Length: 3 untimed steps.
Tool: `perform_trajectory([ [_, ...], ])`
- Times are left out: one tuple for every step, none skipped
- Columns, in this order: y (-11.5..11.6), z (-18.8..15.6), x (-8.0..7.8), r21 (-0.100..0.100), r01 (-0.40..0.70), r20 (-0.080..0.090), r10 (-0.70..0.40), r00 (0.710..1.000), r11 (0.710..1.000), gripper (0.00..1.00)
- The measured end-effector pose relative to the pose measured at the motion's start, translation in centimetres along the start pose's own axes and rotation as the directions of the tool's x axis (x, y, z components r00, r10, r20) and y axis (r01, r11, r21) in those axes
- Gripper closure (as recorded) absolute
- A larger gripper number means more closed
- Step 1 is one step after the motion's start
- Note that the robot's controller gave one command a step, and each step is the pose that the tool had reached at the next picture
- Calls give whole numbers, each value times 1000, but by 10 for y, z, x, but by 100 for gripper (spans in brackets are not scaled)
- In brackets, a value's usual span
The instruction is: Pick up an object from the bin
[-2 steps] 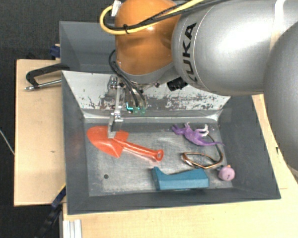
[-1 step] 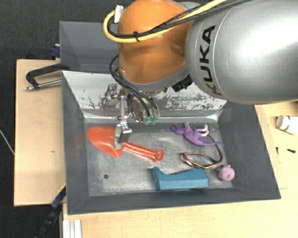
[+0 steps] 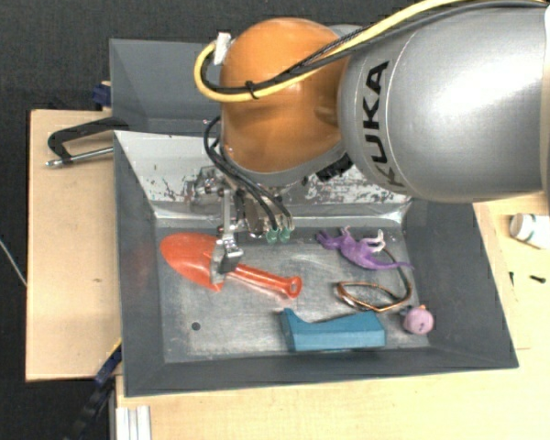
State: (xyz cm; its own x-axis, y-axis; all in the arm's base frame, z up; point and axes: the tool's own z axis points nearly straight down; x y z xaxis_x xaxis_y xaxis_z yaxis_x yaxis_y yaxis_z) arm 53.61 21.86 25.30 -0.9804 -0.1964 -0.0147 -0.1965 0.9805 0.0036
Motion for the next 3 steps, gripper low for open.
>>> perform_trajectory([
  [-6,64,1,3,-88,-9,88,996,996,0],
  [-10,132,8,3,-92,-10,92,996,996,0],
  [-12,145,8,3,-90,-14,90,996,996,0],
])
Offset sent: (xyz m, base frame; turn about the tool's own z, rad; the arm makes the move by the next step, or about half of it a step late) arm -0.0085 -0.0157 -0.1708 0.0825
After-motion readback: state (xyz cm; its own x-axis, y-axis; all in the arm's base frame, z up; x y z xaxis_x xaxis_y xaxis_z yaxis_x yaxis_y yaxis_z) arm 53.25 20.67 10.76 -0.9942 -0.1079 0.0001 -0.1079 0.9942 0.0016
